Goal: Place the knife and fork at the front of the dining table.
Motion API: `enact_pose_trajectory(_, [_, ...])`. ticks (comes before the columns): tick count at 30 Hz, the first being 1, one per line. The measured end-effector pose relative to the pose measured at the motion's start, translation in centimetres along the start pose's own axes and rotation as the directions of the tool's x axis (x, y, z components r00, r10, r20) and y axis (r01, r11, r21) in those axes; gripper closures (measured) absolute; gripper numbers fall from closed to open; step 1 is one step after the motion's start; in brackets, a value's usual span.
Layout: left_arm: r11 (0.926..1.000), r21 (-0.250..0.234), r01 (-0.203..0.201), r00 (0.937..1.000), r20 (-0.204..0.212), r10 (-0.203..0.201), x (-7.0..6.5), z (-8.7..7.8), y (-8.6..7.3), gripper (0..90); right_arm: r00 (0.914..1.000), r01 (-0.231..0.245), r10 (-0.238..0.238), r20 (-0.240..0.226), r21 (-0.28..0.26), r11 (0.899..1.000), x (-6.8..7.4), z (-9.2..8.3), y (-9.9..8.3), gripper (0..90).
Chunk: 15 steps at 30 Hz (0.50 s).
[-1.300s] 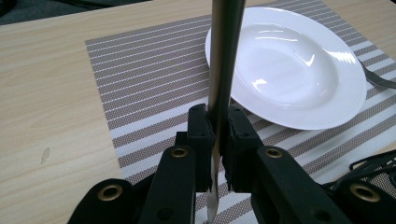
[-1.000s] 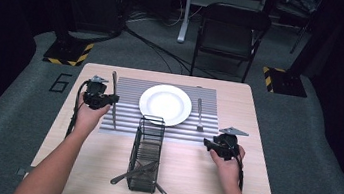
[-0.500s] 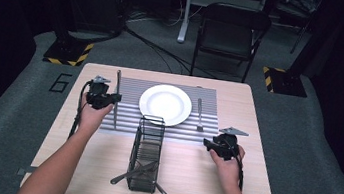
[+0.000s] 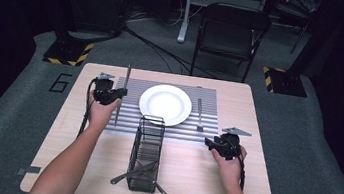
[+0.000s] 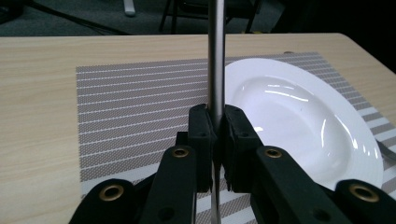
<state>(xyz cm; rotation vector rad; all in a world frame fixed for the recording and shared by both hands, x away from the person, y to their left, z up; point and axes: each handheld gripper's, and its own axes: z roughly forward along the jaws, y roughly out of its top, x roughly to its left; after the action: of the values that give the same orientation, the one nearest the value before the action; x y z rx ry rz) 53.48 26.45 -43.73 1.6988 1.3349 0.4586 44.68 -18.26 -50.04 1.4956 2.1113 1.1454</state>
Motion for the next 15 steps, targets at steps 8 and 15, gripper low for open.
enact_pose_trajectory(8, [0.999, 0.045, 0.002, 0.9993, -0.038, 0.0, -0.2, 1.6, 0.0, 82.7, 1.0, 0.001, -0.001, -0.009, 0.0, 1.0, 0.0, 0.1, 0.0, 52.7])
enact_pose_trajectory(15, [0.9983, 0.058, 0.004, 0.9984, -0.057, 0.0, -0.4, 2.3, 0.4, 82.7, 0.9999, -0.003, 0.003, -0.01, 0.001, 1.0, -0.1, 0.1, 0.0, 52.7])
